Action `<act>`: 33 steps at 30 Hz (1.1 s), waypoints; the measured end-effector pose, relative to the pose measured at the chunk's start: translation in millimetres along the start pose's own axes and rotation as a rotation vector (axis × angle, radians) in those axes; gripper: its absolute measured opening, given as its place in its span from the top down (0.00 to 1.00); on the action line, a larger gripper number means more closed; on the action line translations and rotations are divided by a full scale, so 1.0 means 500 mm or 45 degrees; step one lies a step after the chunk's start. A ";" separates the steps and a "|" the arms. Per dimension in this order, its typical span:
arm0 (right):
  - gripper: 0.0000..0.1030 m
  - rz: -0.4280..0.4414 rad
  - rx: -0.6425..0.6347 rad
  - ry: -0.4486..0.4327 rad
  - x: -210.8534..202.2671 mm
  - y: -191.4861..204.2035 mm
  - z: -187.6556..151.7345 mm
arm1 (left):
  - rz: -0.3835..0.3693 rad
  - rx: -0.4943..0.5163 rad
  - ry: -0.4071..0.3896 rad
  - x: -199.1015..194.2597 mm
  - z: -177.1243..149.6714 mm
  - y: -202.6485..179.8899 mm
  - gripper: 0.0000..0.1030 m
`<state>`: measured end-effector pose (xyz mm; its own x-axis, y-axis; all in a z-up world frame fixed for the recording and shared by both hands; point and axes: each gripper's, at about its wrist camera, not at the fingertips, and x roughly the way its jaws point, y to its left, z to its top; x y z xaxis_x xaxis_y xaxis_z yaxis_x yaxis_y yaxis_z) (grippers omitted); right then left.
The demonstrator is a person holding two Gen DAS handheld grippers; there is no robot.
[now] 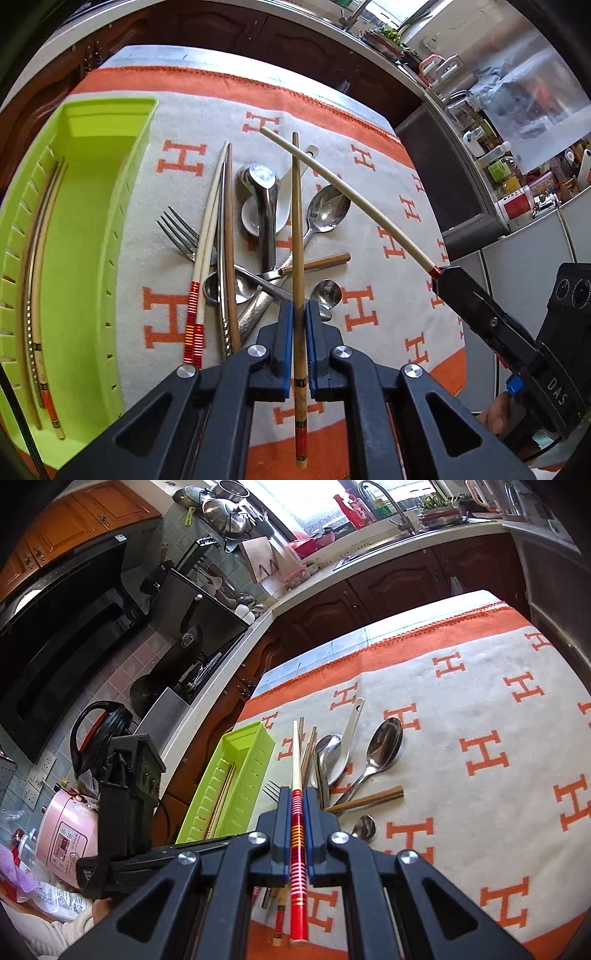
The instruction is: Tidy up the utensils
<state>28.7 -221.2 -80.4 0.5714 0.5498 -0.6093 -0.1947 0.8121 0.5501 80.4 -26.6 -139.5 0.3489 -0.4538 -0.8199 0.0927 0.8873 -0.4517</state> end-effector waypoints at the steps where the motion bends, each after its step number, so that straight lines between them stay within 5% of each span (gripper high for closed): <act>1: 0.95 0.002 -0.010 -0.005 -0.001 0.006 0.001 | 0.006 0.000 -0.010 -0.015 0.002 0.004 0.96; 16: 0.95 0.011 -0.299 0.004 0.078 0.211 0.007 | 0.231 -0.095 -0.163 -0.241 0.027 0.180 0.96; 25: 0.95 -0.087 -0.358 0.096 0.212 0.283 -0.005 | 0.309 -0.177 -0.094 -0.213 0.048 0.308 0.96; 33: 0.94 -0.200 -0.344 0.159 0.299 0.298 -0.019 | 0.318 -0.168 -0.037 -0.163 0.069 0.335 0.96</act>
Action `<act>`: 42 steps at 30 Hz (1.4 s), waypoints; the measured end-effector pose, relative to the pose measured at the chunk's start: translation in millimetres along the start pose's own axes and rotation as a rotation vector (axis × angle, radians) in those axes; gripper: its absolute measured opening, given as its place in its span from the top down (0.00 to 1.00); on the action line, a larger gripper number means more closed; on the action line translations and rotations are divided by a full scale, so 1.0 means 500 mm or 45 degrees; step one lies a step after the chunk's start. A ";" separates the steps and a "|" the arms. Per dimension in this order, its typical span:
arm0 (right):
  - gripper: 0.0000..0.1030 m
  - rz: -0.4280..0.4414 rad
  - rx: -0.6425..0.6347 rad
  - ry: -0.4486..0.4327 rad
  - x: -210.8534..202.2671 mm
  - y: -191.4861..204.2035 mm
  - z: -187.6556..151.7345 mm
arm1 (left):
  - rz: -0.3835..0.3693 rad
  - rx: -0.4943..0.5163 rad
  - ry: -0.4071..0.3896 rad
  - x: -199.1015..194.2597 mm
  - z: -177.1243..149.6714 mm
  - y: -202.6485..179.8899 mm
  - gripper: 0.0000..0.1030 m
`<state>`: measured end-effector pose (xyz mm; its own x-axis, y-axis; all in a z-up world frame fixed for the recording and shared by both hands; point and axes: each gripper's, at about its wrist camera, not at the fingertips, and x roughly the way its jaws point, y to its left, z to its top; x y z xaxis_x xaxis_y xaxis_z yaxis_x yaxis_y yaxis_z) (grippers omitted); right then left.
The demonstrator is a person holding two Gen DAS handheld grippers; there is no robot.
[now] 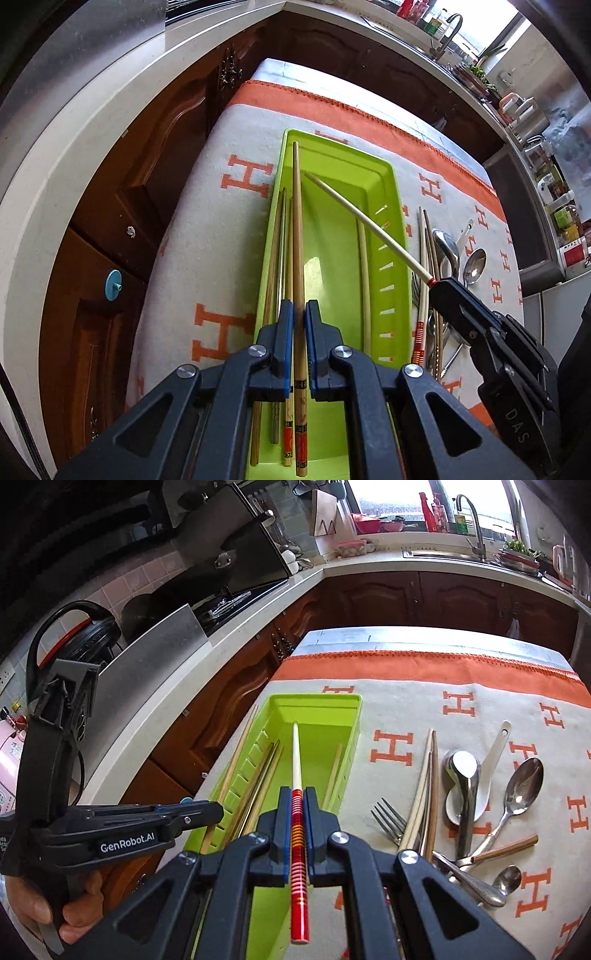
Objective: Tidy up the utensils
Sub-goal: 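Lower both held chopsticks into the green tray and open both tools, then grasp a red-striped chopstick with the left tool while the right tool grasps a wooden chopstick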
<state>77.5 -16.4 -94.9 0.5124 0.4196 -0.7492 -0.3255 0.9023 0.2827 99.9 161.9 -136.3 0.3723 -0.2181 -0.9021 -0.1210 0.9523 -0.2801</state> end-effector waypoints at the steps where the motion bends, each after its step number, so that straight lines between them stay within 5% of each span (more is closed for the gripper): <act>1: 0.94 -0.002 0.002 0.020 0.010 0.003 0.000 | 0.001 0.001 0.001 0.004 0.002 0.001 0.96; 14: 0.91 0.168 0.016 0.323 0.065 0.001 -0.042 | 0.002 0.016 0.017 0.024 -0.013 0.002 0.94; 31: 0.91 0.182 0.025 0.312 0.012 -0.033 -0.055 | 0.015 0.096 0.012 0.002 -0.075 -0.066 0.85; 42: 0.91 0.114 0.146 0.245 -0.056 -0.136 -0.064 | 0.027 0.176 -0.010 -0.009 -0.099 -0.148 0.78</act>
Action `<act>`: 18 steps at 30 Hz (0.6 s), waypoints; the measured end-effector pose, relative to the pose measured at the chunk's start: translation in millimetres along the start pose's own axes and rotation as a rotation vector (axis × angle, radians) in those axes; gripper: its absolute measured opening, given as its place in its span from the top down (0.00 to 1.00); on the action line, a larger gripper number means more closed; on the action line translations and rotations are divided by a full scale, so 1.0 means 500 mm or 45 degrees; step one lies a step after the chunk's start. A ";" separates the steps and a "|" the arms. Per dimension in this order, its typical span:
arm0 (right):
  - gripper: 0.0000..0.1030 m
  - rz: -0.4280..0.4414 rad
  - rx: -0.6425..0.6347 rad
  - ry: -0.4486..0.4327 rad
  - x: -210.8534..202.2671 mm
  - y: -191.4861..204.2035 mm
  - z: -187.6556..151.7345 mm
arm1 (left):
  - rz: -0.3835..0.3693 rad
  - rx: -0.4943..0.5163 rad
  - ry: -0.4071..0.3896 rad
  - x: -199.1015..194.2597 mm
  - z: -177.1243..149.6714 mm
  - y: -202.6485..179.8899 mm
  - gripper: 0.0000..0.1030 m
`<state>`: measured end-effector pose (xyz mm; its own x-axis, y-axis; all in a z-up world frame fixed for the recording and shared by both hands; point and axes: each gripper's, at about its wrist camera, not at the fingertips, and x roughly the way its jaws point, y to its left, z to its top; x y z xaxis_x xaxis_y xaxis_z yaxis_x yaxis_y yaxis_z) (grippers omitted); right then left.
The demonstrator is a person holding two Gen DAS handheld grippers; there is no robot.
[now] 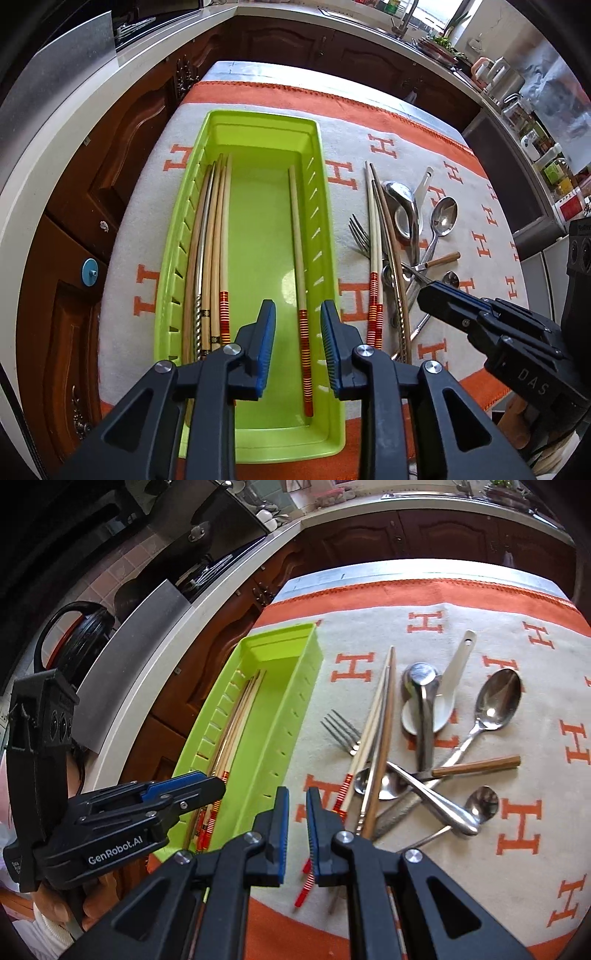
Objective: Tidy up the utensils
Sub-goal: 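Grasp a red-striped chopstick with the left tool while the right tool grasps a wooden chopstick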
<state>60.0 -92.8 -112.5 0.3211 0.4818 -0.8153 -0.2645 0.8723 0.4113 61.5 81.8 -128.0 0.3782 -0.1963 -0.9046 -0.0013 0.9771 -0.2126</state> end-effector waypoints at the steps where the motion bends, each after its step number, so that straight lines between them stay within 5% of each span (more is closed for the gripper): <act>1: 0.91 -0.013 0.009 -0.013 -0.009 -0.011 -0.002 | 0.003 0.008 0.002 0.001 -0.001 -0.008 0.77; 18: 0.91 -0.068 0.133 -0.087 -0.078 -0.152 -0.035 | 0.048 0.126 0.039 0.034 0.001 -0.136 0.67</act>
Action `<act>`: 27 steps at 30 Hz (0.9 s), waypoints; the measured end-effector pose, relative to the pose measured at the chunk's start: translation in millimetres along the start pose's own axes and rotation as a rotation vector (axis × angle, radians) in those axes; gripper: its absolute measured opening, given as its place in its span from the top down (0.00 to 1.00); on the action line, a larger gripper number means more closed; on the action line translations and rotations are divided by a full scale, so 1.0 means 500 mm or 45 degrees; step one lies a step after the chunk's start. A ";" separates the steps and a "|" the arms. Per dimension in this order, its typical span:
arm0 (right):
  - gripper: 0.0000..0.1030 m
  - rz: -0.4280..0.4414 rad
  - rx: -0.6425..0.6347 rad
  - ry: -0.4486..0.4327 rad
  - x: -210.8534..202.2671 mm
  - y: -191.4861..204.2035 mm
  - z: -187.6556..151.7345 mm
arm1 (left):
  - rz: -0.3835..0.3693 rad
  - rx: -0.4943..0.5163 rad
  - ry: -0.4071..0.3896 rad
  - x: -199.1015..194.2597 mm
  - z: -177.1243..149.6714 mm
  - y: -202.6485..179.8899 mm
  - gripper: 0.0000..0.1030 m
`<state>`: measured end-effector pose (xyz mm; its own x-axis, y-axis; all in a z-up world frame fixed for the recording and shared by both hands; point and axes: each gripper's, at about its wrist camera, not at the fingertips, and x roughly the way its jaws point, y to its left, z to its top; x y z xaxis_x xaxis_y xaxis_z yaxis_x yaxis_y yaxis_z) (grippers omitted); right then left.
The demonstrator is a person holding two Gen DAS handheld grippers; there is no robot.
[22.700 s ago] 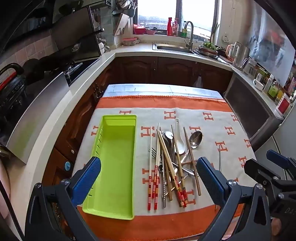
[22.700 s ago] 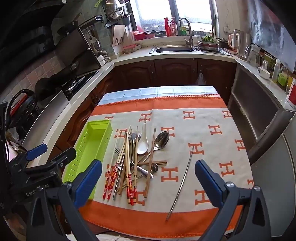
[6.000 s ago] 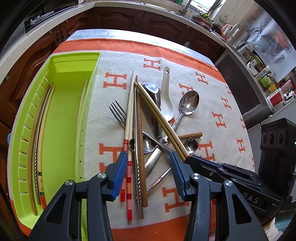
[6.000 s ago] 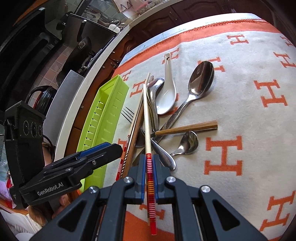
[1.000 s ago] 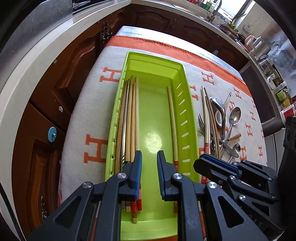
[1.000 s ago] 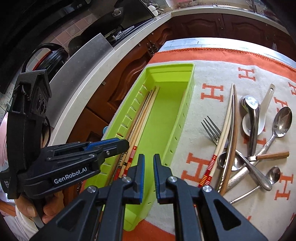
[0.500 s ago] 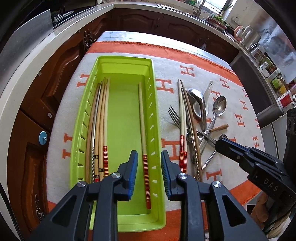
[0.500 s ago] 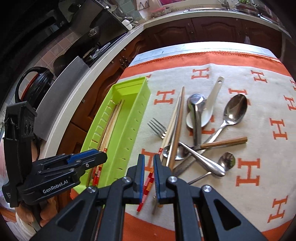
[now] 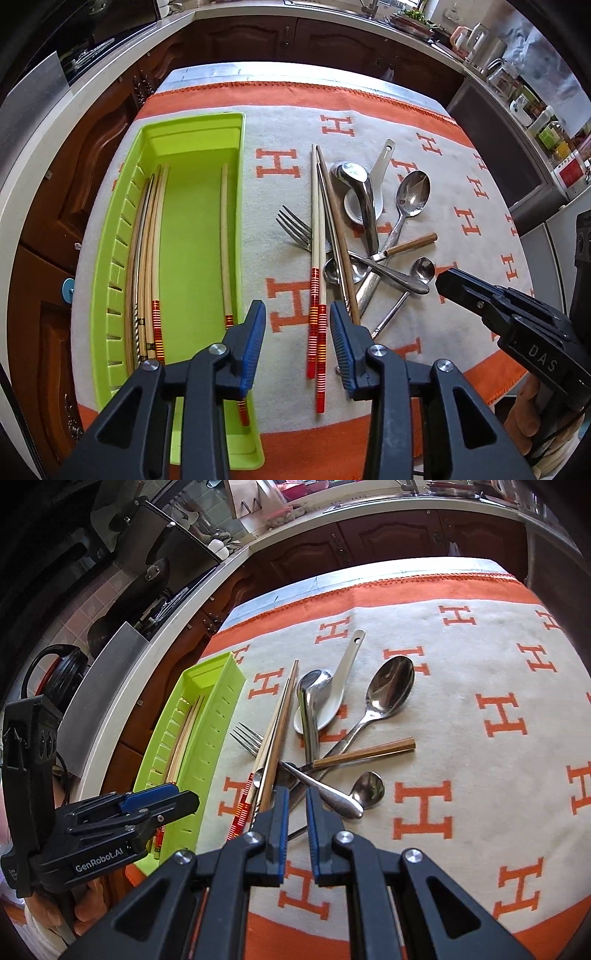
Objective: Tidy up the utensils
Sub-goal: 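Grasp a red-striped chopstick with the left tool while the right tool grasps a wooden chopstick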
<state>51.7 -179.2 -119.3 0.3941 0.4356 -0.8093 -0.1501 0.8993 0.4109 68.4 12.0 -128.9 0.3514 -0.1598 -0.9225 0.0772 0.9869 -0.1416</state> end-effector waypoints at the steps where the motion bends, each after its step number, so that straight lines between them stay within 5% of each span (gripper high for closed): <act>1: 0.91 0.004 0.003 0.002 0.001 -0.004 -0.001 | 0.006 0.007 0.004 0.005 0.002 -0.005 0.67; 10: 0.91 0.042 0.038 0.010 0.009 -0.042 0.001 | 0.094 0.069 0.044 0.063 0.031 -0.034 0.67; 17: 0.91 0.070 0.056 0.021 0.017 -0.060 0.003 | 0.164 0.104 0.098 0.110 0.050 -0.035 0.76; 27: 0.91 0.096 0.038 0.042 0.035 -0.065 0.006 | 0.126 0.112 0.122 0.132 0.069 -0.040 0.79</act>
<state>66.4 -201.0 -145.7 0.3528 0.5036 -0.7886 -0.1512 0.8624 0.4831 122.4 -18.8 -174.7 0.2712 -0.0553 -0.9609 0.1298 0.9913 -0.0204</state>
